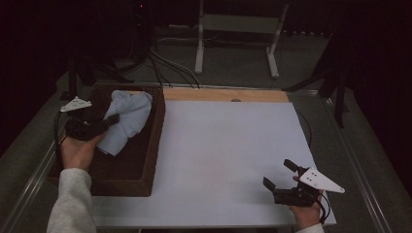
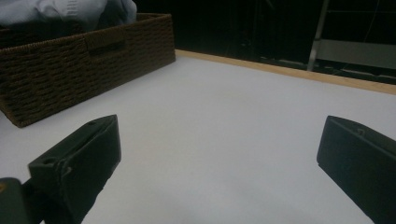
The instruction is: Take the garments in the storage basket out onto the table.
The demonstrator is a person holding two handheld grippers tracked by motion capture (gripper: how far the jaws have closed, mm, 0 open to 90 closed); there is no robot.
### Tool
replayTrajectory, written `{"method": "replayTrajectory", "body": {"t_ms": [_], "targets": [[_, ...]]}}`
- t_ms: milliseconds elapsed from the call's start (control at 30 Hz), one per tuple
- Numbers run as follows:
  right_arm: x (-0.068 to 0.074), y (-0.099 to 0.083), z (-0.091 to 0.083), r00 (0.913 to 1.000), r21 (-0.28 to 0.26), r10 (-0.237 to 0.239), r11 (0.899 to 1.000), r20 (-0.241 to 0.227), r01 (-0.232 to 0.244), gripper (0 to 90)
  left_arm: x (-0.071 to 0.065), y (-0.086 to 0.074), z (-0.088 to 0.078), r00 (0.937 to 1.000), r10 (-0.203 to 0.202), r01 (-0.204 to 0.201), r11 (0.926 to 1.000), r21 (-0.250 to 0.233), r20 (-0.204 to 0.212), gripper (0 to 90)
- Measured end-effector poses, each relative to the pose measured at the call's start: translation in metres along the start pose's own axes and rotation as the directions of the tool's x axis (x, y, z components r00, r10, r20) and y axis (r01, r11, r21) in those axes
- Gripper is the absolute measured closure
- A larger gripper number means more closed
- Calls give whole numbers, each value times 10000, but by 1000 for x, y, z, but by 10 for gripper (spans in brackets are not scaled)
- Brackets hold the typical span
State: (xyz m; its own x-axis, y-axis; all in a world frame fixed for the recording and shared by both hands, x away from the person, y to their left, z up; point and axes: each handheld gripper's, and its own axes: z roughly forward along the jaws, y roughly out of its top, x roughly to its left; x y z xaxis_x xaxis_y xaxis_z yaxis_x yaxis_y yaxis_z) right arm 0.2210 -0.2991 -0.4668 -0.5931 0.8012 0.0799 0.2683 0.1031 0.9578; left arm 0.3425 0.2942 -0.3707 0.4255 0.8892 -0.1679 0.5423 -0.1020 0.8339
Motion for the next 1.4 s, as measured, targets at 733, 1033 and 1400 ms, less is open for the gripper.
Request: {"method": "replayTrajectory", "body": {"t_ms": [733,1033,1400], "targets": [[-1,0,-1,10000,-26,52,10000,28,-52,0,-20,13,-5,9986,325,-302,9979,-565,406,772],[-1,0,-1,10000,-23,57,10000,29,-57,0,-28,16,-3,9966,360,-294,9956,-889,740,771],[-1,0,-1,10000,-21,40,10000,25,-40,0,-38,21,-2,9921,423,-279,9923,-1210,1180,772]]}}
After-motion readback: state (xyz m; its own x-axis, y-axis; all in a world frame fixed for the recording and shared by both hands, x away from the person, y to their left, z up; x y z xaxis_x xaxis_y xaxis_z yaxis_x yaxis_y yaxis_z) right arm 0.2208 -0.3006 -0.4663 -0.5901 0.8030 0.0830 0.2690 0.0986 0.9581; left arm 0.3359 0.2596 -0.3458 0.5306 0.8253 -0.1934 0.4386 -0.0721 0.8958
